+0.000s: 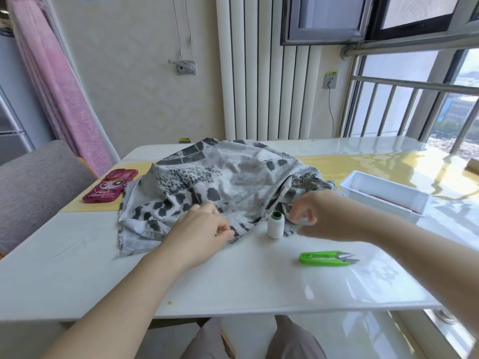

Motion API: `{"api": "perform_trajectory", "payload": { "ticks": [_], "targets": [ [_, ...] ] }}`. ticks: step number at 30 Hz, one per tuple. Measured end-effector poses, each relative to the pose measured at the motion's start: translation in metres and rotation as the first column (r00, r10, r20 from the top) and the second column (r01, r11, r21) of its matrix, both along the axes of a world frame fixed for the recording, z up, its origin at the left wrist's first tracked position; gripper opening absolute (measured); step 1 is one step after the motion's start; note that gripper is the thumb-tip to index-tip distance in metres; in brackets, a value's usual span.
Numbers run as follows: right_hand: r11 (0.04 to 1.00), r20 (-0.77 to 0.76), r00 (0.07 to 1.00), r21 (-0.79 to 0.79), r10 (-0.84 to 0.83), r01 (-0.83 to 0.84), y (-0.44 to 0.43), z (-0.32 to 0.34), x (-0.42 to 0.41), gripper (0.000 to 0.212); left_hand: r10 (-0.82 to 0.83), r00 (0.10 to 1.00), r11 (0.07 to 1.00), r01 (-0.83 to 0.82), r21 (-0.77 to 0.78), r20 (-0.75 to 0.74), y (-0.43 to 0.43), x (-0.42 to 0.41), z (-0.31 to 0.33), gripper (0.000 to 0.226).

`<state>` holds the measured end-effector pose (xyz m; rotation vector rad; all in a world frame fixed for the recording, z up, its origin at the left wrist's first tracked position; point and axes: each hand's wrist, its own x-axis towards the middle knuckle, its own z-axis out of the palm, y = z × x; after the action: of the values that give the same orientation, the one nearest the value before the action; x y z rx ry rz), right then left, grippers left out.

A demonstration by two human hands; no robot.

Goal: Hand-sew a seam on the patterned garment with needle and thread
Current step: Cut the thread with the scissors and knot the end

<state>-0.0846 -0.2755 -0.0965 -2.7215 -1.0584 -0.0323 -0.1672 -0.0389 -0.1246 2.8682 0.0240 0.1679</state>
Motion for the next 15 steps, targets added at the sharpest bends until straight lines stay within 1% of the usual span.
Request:
{"api": "perform_trajectory", "payload": {
  "ticks": [1,3,5,6,7,8,10,12,13,15],
  "targets": [
    [0.988,-0.015,1.0,-0.155,0.01,-0.012,-0.004,0.002,-0.004,0.029,0.012,0.999,1.0,-0.012,0.023,-0.034,0.0,-0.001,0.0,0.019],
    [0.903,-0.032,0.999,-0.43,-0.013,-0.002,-0.012,-0.004,-0.011,0.039,0.044,0.996,0.998,-0.04,0.048,-0.083,-0.001,-0.004,0.002,0.015],
    [0.831,0.02,1.0,-0.556,-0.007,0.017,-0.016,-0.011,-0.016,0.037,0.089,0.99,0.994,-0.081,0.076,-0.109,-0.001,-0.007,0.006,0.01],
    [0.81,0.056,0.998,-0.586,0.01,0.025,-0.017,-0.014,-0.017,0.033,0.114,0.987,0.989,-0.103,0.102,-0.116,-0.001,-0.008,0.008,0.01],
    [0.797,0.093,0.995,-0.603,0.028,0.034,-0.016,-0.017,-0.018,0.03,0.145,0.983,0.983,-0.129,0.132,-0.116,-0.001,-0.009,0.01,0.014],
    [0.79,0.119,0.992,-0.611,0.045,0.037,-0.014,-0.018,-0.019,0.028,0.173,0.979,0.974,-0.155,0.163,-0.105,-0.001,-0.009,0.012,0.02],
    [0.801,0.14,0.987,-0.598,0.08,0.019,-0.012,-0.019,-0.02,0.026,0.196,0.98,0.962,-0.186,0.201,-0.03,-0.002,-0.008,0.017,0.028],
    [0.861,0.135,0.987,-0.509,0.09,-0.009,-0.012,-0.016,-0.019,0.024,0.178,0.982,0.965,-0.185,0.186,0.059,-0.007,-0.004,0.021,0.032],
    [0.908,0.127,0.988,-0.417,0.089,-0.028,-0.013,-0.012,-0.017,0.023,0.159,0.983,0.971,-0.172,0.165,0.09,-0.011,-0.002,0.022,0.033],
    [0.989,0.109,0.991,-0.138,0.075,-0.06,-0.017,-0.002,-0.012,0.019,0.131,0.983,0.981,-0.147,0.126,0.127,-0.019,0.003,0.022,0.033]
  ]
}}
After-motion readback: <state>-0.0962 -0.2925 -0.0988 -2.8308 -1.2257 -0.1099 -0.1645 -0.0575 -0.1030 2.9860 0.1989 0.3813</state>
